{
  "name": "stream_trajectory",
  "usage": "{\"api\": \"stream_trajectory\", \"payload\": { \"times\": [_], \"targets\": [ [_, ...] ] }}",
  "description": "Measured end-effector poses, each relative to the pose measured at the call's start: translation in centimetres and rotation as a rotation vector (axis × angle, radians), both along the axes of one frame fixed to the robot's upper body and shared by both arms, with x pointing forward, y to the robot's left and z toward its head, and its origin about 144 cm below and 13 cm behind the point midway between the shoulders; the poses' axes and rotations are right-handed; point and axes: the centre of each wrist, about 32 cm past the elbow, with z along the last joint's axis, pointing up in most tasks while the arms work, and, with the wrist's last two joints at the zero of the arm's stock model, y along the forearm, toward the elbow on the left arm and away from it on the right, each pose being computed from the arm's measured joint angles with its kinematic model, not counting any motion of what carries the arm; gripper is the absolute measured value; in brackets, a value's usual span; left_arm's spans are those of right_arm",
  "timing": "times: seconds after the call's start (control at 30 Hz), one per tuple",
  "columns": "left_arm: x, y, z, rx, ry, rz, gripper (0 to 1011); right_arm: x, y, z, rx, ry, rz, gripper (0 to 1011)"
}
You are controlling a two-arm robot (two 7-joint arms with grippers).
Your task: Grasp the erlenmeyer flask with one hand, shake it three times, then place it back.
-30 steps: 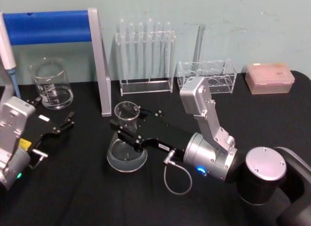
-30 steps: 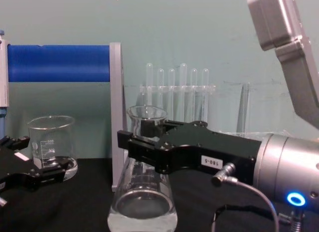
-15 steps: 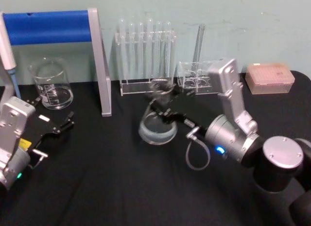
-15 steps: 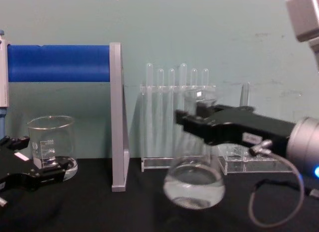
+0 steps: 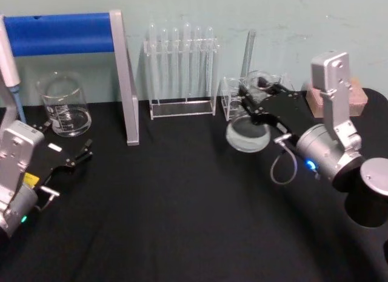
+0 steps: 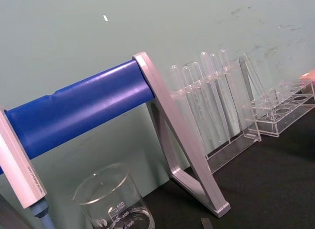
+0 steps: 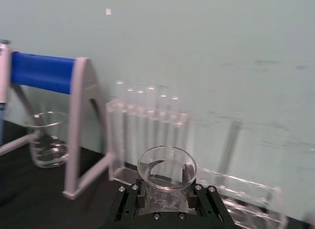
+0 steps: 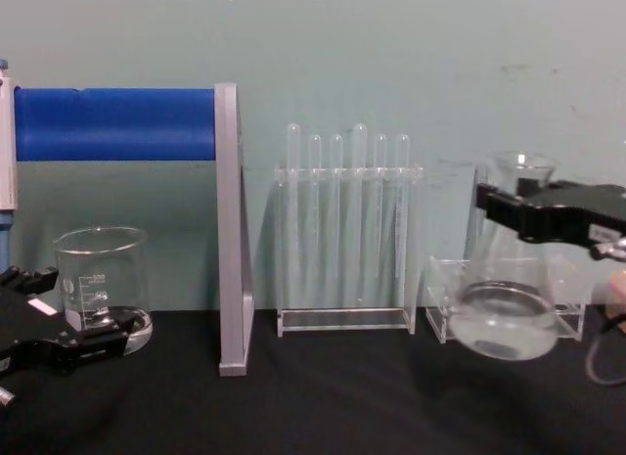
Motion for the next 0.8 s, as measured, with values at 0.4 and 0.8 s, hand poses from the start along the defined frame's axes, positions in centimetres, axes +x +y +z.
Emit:
{"api": "stream_trajectory", "payload": {
  "times": [0.4,0.8],
  "targets": [
    [0.0,0.0,0.0,0.000,0.000,0.000,1001,0.3,-0.8,0.0,-0.004,0.001,-0.051,449],
    [0.0,0.0,0.0,0.000,0.000,0.000,1001,-0.3,1.9,0.2,-0.002,0.007,0.076,450]
  ]
}}
